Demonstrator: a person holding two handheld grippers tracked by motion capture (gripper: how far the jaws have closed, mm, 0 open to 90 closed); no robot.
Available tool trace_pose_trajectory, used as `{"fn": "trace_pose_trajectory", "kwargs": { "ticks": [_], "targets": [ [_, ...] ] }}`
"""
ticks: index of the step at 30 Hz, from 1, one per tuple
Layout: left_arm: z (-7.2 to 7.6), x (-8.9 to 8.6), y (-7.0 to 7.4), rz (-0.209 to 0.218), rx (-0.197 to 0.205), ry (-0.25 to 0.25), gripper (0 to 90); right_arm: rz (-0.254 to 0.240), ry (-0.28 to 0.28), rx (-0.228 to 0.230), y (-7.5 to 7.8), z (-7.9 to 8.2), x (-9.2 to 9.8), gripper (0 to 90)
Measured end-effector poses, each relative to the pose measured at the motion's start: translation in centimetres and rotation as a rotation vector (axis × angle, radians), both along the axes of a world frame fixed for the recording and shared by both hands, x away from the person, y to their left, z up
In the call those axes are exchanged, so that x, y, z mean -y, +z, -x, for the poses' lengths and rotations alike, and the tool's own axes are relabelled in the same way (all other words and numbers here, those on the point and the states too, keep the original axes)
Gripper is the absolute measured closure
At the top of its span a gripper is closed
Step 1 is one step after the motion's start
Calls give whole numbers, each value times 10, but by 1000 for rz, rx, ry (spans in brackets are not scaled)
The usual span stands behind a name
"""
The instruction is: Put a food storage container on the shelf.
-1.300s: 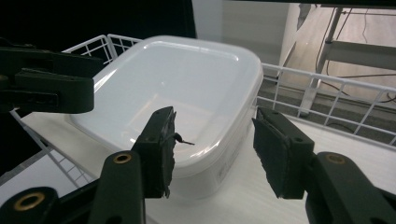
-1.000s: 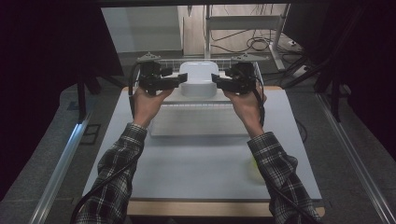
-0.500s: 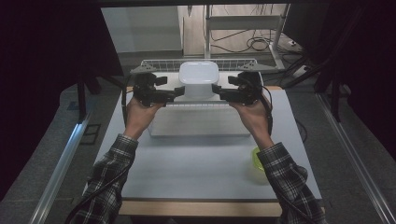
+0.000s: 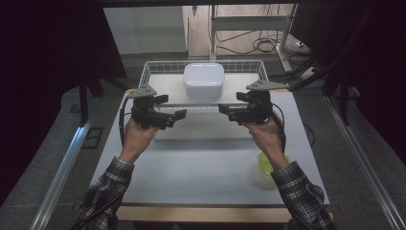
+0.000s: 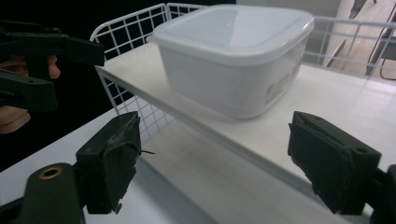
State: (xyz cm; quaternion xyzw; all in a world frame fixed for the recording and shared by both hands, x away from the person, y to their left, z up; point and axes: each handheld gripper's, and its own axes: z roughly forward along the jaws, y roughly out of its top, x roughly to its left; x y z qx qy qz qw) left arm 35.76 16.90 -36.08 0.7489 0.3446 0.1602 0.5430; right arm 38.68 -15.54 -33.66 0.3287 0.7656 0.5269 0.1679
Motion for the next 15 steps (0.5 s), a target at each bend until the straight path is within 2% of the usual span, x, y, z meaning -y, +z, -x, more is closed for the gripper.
{"fn": "trace_pose_trajectory", "kwargs": {
  "ticks": [6, 15],
  "targets": [
    [17, 0, -16, -32, 21, -10, 46, 12, 34, -16, -12, 14, 5, 121],
    [41, 1, -37, -32, 19, -40, 33, 47, 48, -7, -32, 35, 14, 63]
  ]
}}
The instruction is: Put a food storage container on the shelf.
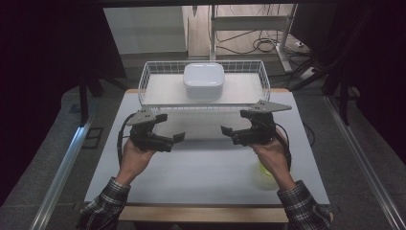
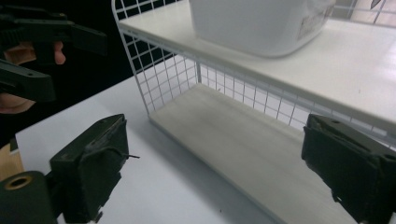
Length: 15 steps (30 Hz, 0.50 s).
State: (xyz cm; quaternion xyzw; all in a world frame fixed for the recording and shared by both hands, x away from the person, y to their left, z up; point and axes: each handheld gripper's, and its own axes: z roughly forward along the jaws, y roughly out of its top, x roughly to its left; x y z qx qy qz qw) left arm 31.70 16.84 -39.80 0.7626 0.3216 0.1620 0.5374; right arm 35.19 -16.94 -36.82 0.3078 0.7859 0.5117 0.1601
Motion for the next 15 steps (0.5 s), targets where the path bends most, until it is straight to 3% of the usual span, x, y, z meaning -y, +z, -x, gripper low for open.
{"fn": "trace_pose_trajectory", "kwargs": {
  "ticks": [5, 10, 15],
  "targets": [
    [14, 2, -11, -30, 6, -13, 21, 14, 0, -6, -12, 9, 10, 38],
    [25, 3, -22, -16, 6, -38, 17, 35, 19, -21, -26, 13, 19, 29],
    [35, 4, -33, -45, 20, -40, 18, 47, 13, -16, -37, 19, 25, 28]
  ]
}}
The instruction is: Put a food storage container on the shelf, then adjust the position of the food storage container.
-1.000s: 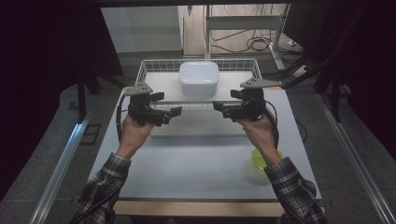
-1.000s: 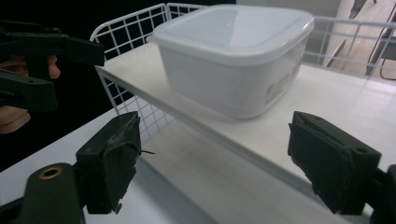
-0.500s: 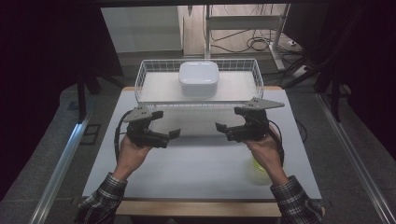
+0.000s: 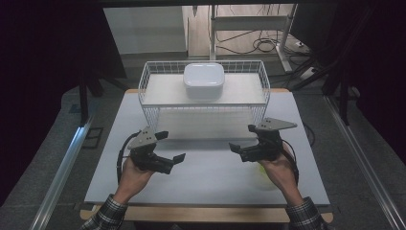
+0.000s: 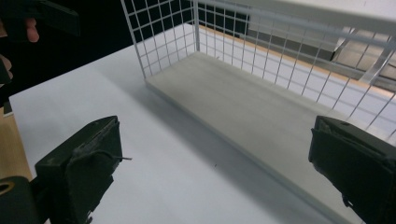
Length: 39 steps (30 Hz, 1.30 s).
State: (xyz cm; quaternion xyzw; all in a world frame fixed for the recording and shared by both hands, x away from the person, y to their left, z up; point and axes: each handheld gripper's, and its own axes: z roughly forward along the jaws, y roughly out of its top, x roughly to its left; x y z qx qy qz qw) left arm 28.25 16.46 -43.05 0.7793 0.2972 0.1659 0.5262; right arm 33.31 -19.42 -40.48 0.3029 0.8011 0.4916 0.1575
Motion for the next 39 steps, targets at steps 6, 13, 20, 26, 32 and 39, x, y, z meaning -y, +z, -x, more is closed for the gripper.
{"fn": "trace_pose_trajectory", "kwargs": {
  "ticks": [6, 13, 20, 26, 32, 39],
  "targets": [
    [11, 1, -18, -16, -20, 7, 19, -1, -18, -11, -14, 11, 6, 27],
    [24, 0, -38, -36, -32, 33, 20, 12, -46, -40, -31, 22, 11, 26],
    [38, -2, -55, -60, -39, 56, 20, 17, -58, -48, -43, 32, 10, 25],
    [48, -2, -65, -107, -48, 60, 19, 64, -59, -44, -57, 42, 7, 21],
    [51, -1, -74, -148, -57, 67, 19, 109, -67, -67, -70, 46, 7, 8],
    [49, -3, -76, -144, -68, 70, 17, 117, -103, -100, -69, 42, 15, 7]
  ]
}}
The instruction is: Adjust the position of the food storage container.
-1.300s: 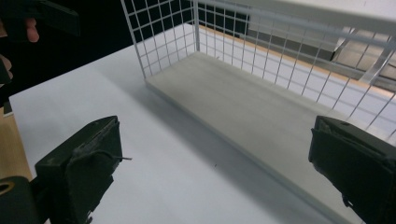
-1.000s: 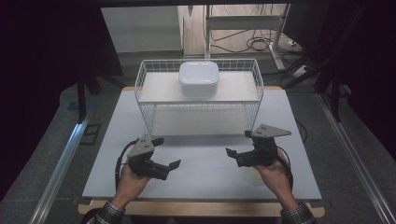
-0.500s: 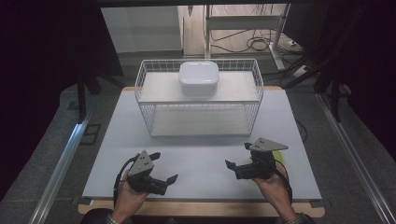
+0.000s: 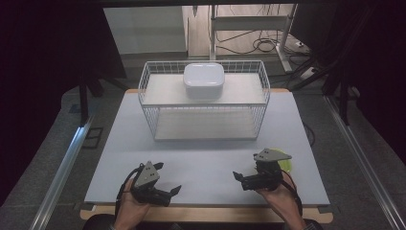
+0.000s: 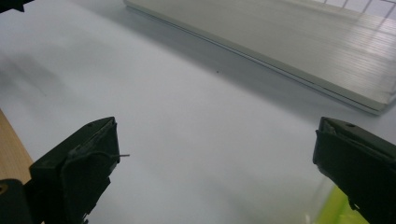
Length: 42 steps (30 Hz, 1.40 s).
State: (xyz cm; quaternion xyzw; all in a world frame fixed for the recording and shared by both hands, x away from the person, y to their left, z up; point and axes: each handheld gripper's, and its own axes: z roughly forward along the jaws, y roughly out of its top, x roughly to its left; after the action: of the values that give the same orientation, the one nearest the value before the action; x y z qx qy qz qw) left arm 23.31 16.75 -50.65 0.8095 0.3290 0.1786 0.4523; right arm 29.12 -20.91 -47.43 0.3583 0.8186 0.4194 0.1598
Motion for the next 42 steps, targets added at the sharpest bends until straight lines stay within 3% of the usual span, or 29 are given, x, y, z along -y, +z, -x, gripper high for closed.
{"fn": "trace_pose_trajectory", "kwargs": {
  "ticks": [2, 4, 11, 16, 25, 31, 37, 42],
  "targets": [
    [-1, -1, -1, 6, -8, 3, 17, 7, -25, -29, 1, -2, 5, 39],
    [-1, -2, -1, 10, -11, 4, 17, 21, -46, -42, 2, -2, 10, 137],
    [-3, -1, -3, 5, -21, 5, 18, 46, -104, -21, 11, 2, 34, 565],
    [-3, -2, -4, 9, -27, 4, 19, 67, -154, -37, 12, 3, 53, 754],
    [-5, 1, -7, 2, -42, -4, 20, 75, -296, -9, 18, 4, 91, 893],
    [-5, 2, -7, 4, -45, -3, 21, 85, -391, 6, 17, -2, 115, 897],
    [-6, 3, -9, -2, -51, -6, 21, 91, -417, -32, 6, -12, 124, 895],
    [-7, 3, -10, -5, -63, -16, 21, 91, -404, -60, 2, -14, 121, 895]
  ]
}}
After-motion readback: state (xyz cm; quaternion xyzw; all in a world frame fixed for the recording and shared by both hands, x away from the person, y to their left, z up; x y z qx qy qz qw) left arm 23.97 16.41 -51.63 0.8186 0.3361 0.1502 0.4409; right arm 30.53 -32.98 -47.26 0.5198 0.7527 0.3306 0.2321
